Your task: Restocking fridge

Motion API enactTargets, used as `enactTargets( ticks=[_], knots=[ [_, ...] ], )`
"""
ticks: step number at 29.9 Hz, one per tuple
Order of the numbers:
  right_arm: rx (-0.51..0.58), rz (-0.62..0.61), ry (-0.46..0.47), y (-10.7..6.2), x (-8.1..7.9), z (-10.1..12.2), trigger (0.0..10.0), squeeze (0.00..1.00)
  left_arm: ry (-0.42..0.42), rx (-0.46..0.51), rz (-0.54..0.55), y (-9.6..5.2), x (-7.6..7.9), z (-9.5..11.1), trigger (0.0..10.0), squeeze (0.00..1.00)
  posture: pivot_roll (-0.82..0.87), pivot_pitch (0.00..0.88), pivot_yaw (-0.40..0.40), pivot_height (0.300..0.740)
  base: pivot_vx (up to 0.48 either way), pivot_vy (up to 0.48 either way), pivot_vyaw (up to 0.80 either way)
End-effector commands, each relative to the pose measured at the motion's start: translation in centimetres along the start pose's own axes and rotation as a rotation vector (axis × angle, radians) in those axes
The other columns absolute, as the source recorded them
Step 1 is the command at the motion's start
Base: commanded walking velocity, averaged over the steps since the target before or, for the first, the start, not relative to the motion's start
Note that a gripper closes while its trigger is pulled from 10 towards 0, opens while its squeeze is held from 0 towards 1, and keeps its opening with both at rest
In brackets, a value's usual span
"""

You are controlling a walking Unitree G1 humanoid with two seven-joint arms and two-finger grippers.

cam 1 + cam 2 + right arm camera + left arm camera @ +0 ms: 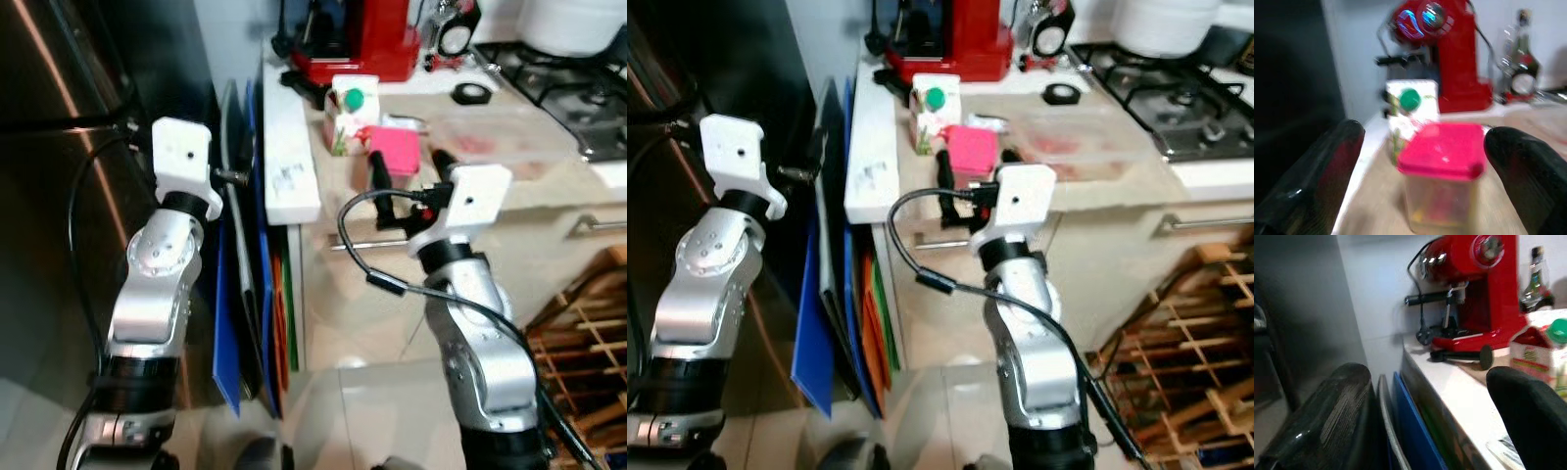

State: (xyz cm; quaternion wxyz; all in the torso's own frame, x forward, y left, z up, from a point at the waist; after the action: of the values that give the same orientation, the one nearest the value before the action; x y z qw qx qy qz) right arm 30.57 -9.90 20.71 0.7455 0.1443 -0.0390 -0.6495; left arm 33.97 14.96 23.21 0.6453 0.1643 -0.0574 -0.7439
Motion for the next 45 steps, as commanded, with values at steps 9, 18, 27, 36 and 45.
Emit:
enactTargets(
  ticks=[9,18,27,36,45],
  knots=[
    [-0.101,-0.098,-0.010,0.0,0.3,-1.3,10.0,0.00,0.023,-0.008,-0.017,0.1,-0.9,0.7,10.0,0.00,0.09,0.105,0.088,0.710,0.000,0.000,0.00],
    [-0.167,-0.169,-0.076,1.4,1.5,-2.7,10.0,0.00,0.028,-0.017,-0.010,-0.2,-1.1,1.0,10.0,0.00,0.11,0.134,0.093,0.710,0.000,0.000,0.00],
    [-0.152,-0.130,-0.064,2.8,0.6,-2.0,10.0,0.00,0.034,-0.031,0.010,-1.2,-1.5,1.2,10.0,0.00,0.15,0.170,0.080,0.710,0.000,0.000,0.00],
    [-0.188,-0.131,-0.091,1.4,0.8,-2.2,10.0,0.00,0.018,-0.045,0.016,-1.7,-1.1,1.0,10.0,0.00,0.14,0.169,0.062,0.710,0.000,0.000,0.00],
    [-0.172,-0.027,-0.007,1.1,-2.0,-1.2,10.0,0.00,-0.004,-0.040,0.013,-1.3,-0.7,1.0,10.0,0.00,0.12,0.152,0.056,0.710,0.000,0.000,0.00]
  ],
)
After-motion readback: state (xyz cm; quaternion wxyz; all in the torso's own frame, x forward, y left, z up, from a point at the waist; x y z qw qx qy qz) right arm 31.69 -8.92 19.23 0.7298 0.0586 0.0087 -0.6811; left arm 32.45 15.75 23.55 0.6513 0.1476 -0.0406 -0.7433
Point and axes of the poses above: a point about 5 cm out from each wrist's last joint towards the gripper, its own y axis pointing out of the wrist towards the gripper, its own z axis along the axis of the wrist's last joint, x = y × z, the point moved 2 cm from there along y, pointing out of the wrist towards the gripper
